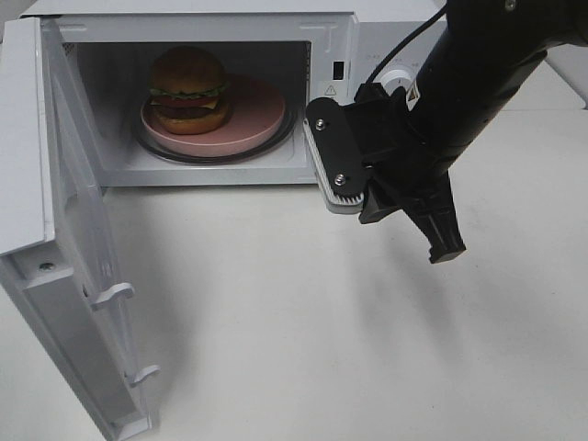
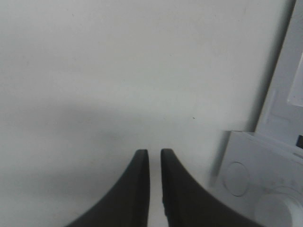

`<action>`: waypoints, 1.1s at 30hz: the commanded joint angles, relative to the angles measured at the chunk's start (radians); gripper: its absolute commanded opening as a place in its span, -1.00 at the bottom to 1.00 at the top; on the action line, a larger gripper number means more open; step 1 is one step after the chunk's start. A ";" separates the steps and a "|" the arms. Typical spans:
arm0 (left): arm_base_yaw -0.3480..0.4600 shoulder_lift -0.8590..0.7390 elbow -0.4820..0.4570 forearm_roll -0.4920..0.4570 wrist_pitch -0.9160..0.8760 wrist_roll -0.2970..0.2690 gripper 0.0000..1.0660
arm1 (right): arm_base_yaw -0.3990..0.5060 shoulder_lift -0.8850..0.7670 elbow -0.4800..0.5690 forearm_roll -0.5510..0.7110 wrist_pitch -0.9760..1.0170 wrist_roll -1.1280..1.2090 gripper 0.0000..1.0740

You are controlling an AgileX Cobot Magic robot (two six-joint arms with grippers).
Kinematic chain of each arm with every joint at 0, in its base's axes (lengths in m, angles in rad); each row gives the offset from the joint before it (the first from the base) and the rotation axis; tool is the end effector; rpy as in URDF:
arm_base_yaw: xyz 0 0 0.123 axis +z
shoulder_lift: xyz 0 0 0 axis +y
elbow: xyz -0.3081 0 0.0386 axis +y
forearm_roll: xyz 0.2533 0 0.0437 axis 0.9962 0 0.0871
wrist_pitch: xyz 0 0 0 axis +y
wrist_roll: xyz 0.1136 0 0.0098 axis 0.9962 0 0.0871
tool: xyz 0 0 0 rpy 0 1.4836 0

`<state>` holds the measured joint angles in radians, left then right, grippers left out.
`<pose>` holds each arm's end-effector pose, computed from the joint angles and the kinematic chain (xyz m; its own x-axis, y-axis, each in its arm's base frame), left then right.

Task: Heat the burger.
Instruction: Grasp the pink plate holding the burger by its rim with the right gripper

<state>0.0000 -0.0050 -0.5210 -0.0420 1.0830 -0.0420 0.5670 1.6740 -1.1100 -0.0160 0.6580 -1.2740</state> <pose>-0.0096 -0.0042 0.2734 -0.4536 -0.0616 -0.8891 0.0051 0.9974 -0.0717 0.3006 0.1901 0.2236 0.2979 -0.9483 -0.1099 -0.8835 -0.2302 -0.4079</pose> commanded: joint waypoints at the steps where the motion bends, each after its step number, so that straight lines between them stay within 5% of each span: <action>1: 0.001 -0.005 0.001 -0.009 -0.014 0.001 0.87 | -0.005 -0.009 -0.005 -0.130 -0.049 -0.017 -0.53; 4: 0.001 -0.005 0.001 -0.009 -0.014 0.001 0.87 | -0.005 -0.009 -0.005 -0.165 -0.075 -0.006 -0.46; 6: 0.001 -0.005 0.001 -0.009 -0.014 0.001 0.87 | -0.005 -0.009 -0.005 -0.202 -0.116 0.044 -0.04; 8: 0.001 -0.005 0.001 -0.009 -0.014 0.001 0.87 | -0.005 -0.009 -0.005 -0.210 -0.126 0.064 0.09; 9: 0.001 -0.005 0.001 -0.009 -0.014 0.001 0.87 | -0.005 -0.009 -0.005 -0.225 -0.145 0.092 0.36; 14: 0.001 -0.005 0.001 -0.009 -0.014 0.001 0.87 | -0.005 -0.009 -0.005 -0.227 -0.188 0.147 0.80; 33: 0.001 -0.005 0.001 -0.009 -0.014 0.001 0.87 | 0.088 0.023 -0.023 -0.322 -0.247 0.260 0.77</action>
<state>0.0000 -0.0050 -0.5210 -0.0420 1.0830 -0.0420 0.6400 1.6780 -1.1150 -0.3200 0.4150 -1.0350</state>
